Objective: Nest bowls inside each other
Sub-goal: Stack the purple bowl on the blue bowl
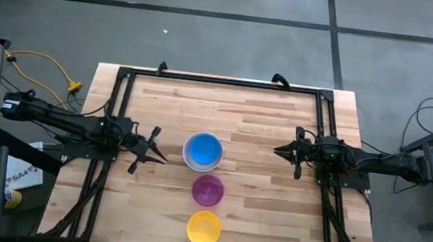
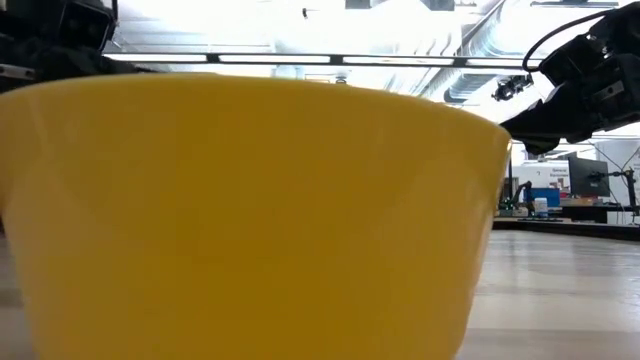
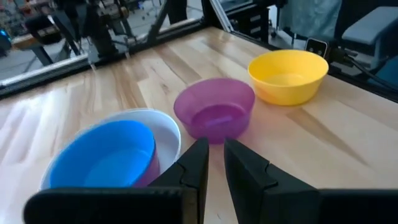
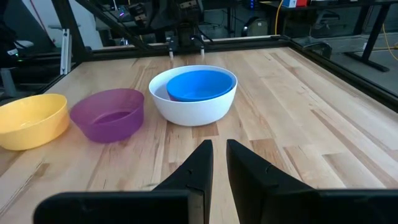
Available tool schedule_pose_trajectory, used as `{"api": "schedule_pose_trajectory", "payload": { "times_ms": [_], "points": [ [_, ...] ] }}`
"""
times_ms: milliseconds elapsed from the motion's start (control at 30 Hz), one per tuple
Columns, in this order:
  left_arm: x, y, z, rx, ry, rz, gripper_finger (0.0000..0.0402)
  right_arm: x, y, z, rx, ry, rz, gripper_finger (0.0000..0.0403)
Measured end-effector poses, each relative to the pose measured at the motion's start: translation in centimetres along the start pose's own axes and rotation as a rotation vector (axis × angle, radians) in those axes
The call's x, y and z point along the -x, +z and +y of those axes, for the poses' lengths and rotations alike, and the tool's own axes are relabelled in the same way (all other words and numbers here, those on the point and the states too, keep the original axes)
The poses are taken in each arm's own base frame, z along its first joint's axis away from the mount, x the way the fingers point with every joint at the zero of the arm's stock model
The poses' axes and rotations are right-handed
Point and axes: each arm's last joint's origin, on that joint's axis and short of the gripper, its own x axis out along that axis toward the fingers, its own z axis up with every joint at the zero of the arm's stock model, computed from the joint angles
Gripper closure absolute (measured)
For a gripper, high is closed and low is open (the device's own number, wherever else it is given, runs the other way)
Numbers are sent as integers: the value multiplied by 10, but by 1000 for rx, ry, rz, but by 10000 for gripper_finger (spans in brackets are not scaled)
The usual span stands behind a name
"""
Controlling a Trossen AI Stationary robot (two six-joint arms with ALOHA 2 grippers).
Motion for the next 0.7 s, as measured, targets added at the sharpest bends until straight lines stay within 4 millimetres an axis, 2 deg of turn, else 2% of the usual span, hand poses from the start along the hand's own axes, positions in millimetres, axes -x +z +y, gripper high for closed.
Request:
{"api": "schedule_pose_trajectory", "payload": {
  "times_ms": [433, 700],
  "points": [
    [7, -14, -6, -16, 30, -80, 350, 0, 0, 0, 0, 0, 0, 364],
    [12, -14, -8, -27, 42, -121, 350, 0, 0, 0, 0, 0, -1, 364]
  ]
}}
